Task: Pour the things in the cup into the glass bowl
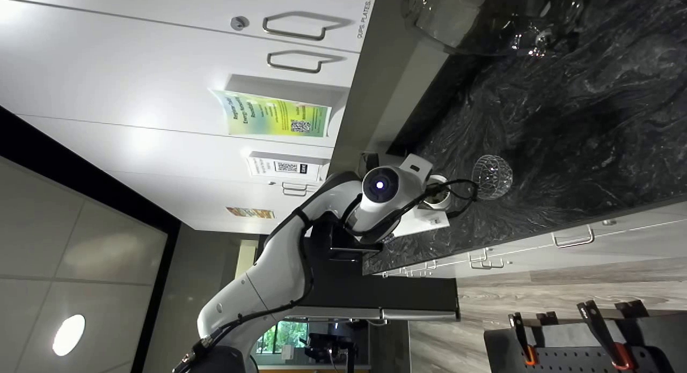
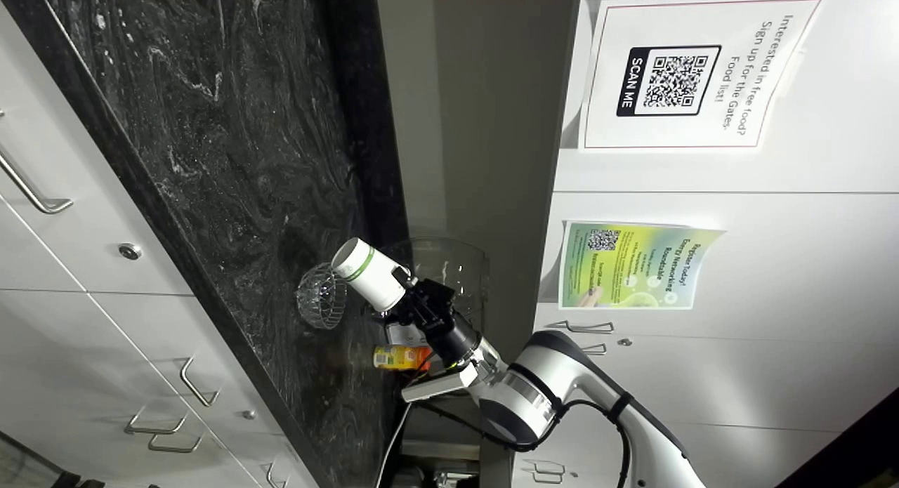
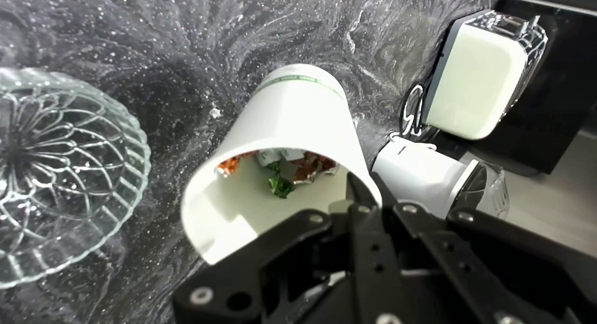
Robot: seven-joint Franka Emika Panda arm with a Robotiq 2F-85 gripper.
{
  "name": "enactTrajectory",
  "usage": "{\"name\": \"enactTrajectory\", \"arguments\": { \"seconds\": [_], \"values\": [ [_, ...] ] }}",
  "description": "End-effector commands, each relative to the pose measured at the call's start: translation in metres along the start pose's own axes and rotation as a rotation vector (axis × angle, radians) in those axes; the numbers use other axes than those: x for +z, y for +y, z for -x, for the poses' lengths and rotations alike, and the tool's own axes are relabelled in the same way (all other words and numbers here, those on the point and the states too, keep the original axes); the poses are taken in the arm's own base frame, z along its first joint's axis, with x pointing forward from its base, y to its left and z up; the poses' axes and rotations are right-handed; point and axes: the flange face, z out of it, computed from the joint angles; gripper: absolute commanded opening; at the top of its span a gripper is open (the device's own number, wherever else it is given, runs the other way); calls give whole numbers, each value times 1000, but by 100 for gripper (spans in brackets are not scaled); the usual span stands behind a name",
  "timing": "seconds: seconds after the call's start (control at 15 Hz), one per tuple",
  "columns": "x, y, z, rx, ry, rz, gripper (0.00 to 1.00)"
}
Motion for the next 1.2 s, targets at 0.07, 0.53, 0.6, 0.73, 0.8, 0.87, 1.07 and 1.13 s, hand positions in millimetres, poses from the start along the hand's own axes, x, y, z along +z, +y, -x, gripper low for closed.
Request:
{"name": "enactTrajectory", "arguments": {
  "seconds": [0.07, 0.53, 0.6, 0.73, 0.8, 0.87, 1.07, 1.13],
  "values": [
    [1, -2, 0, -2, -4, -1, 3],
    [-8, 9, -6, 52, -8, -127, 1],
    [-11, 11, -6, 61, -10, -145, 1],
    [-16, 18, -8, 83, -12, -174, 1],
    [-18, 22, -9, 92, -13, -186, 1],
    [-19, 25, -10, 102, -11, -195, 1],
    [-19, 41, -14, 141, -4, -235, 1],
    [-18, 45, -15, 153, 0, -253, 1]
  ]
}}
